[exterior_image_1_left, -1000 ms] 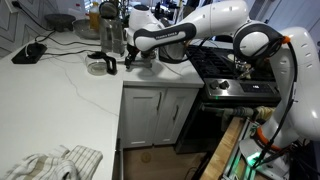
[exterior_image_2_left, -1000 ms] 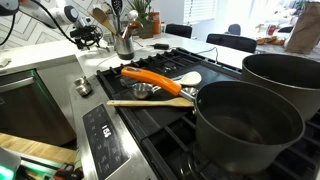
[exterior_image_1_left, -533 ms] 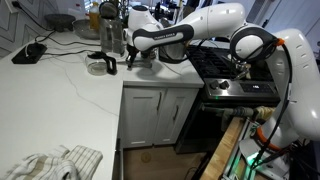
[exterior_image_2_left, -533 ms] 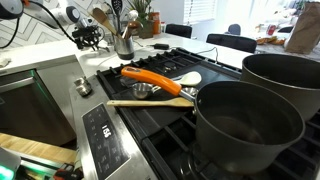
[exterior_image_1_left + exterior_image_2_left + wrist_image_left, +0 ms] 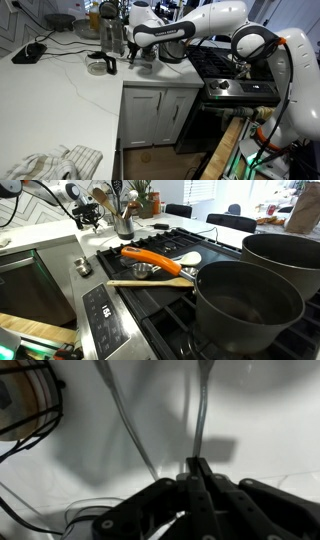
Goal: Put the tong into the bucket
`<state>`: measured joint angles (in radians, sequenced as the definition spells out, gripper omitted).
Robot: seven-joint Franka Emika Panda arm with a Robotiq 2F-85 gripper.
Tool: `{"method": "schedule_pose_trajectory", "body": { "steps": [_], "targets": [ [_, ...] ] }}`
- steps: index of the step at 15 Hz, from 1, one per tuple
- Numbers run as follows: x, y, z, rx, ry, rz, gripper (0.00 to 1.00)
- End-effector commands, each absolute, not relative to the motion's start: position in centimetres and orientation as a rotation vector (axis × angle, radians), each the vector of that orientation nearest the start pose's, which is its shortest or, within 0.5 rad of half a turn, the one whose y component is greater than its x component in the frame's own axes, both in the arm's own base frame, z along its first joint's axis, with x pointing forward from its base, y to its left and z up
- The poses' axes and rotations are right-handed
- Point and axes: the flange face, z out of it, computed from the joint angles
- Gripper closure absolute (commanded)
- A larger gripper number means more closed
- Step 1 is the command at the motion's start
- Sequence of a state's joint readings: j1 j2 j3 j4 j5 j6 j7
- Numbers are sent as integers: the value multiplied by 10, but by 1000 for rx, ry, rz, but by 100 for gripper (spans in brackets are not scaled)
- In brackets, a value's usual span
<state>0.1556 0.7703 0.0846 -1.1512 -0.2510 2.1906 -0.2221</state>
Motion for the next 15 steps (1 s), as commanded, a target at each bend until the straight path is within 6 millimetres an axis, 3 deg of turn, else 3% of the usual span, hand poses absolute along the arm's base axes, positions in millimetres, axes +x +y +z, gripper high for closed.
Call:
{"method": "schedule_pose_trajectory", "body": {
  "steps": [1, 8, 15],
  "targets": [
    [747, 155, 397, -3111, -909, -417, 99],
    [680, 161, 476, -2968, -929, -497, 99],
    [606, 121, 548, -2800, -866, -693, 99]
  ]
}}
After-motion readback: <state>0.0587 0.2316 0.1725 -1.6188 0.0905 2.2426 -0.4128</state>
